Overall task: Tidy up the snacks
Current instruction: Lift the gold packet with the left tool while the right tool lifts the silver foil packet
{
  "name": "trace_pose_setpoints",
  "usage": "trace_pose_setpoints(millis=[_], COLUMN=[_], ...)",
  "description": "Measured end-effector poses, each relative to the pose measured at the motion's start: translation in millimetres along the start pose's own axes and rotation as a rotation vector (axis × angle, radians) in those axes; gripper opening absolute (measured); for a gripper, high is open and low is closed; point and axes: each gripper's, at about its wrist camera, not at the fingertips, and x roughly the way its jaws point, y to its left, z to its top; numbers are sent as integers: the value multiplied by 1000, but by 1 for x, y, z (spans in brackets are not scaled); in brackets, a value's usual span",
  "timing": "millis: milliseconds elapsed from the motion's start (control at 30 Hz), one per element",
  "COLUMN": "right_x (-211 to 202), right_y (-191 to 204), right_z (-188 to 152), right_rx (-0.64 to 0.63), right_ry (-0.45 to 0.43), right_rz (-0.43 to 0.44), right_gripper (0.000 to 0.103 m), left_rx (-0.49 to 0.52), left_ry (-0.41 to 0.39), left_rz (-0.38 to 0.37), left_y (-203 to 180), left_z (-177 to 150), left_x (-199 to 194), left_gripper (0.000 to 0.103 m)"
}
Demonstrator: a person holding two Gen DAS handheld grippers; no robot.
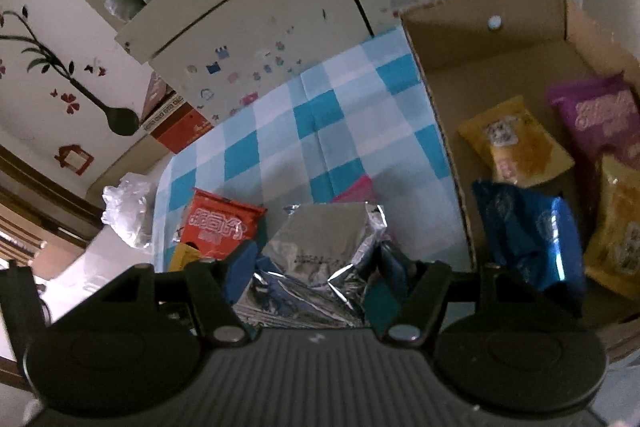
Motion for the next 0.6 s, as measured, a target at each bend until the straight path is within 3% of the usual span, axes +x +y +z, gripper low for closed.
trace_pose_setpoints(millis=[100, 300, 433, 600], right_x=[2, 1, 1, 0], right_y=[4, 9, 9, 13], right_z=[1, -1, 0, -1], right_rx=[-4, -33, -28, -58], right_ry=[0, 1, 1, -13], right_rz=[13, 35, 35, 33], right_gripper=[67, 67, 67, 67], left_rx=[12, -11, -14, -53], left_ry=[-16, -44, -44, -35], left_rz=[5, 18, 35, 9], left_y=[-5, -8, -5, 0], left_z=[0, 2, 1, -1], left_x=[6, 10, 6, -4], left_gripper=[75, 75, 51, 44])
